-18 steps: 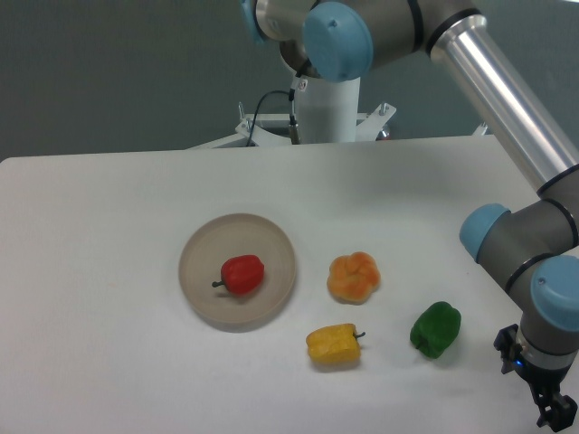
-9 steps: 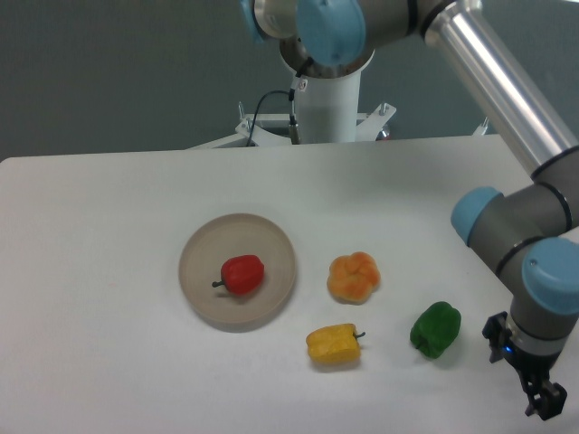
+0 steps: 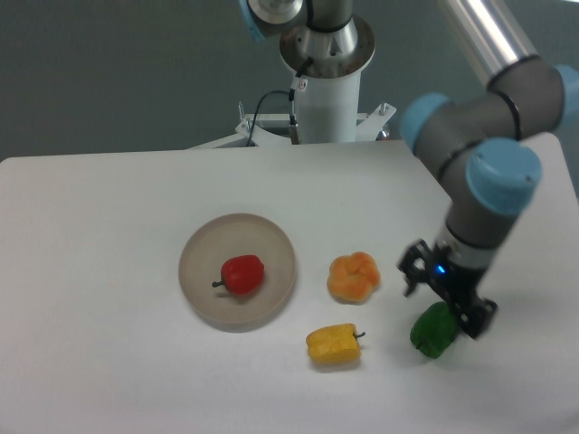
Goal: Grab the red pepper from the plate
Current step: 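Move the gripper over the plate and lower it onto the red pepper, then close the gripper fingers around the red pepper on the plate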
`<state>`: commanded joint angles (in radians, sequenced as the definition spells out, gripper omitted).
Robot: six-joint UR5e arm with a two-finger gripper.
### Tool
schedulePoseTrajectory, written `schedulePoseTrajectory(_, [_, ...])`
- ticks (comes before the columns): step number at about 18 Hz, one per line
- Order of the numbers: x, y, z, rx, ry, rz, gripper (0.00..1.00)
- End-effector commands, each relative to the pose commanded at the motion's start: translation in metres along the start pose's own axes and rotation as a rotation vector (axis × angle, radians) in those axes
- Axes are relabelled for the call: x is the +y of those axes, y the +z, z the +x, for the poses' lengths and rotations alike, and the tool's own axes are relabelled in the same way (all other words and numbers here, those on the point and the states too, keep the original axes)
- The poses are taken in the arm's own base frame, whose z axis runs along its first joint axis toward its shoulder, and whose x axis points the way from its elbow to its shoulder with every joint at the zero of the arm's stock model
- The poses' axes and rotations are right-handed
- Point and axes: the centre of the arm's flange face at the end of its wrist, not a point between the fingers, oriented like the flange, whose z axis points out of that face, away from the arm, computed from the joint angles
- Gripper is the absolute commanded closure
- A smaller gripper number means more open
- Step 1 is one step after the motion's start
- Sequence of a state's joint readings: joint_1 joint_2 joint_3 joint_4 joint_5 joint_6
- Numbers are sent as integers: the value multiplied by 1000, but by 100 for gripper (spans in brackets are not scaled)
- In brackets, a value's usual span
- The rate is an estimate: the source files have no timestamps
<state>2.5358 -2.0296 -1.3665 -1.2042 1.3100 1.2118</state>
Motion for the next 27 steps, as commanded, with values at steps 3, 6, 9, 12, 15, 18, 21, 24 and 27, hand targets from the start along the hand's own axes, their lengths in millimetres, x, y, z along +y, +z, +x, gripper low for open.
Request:
schedulePoseTrajectory(3, [-27, 16, 46, 3, 85, 0, 0])
schedulePoseTrajectory(6, [-46, 22, 88, 24, 144, -12, 0])
schedulePoseTrajectory(9, [-49, 26, 123, 38, 207, -52, 0])
schedulePoseTrajectory(12, [-69, 44, 156, 57, 251, -98, 0])
schedulePoseTrajectory(15, [-86, 60, 179, 43, 244, -100, 0])
schedulePoseTrajectory(18, [-101, 82, 209, 14, 246, -122, 0])
schedulePoseTrajectory(21, [-112, 98, 216, -4, 223, -136, 0])
schedulePoseTrajectory(24, [-116, 112, 215, -21, 201, -127, 0])
schedulePoseTrajectory(27, [-121, 125, 217, -36, 218, -152, 0])
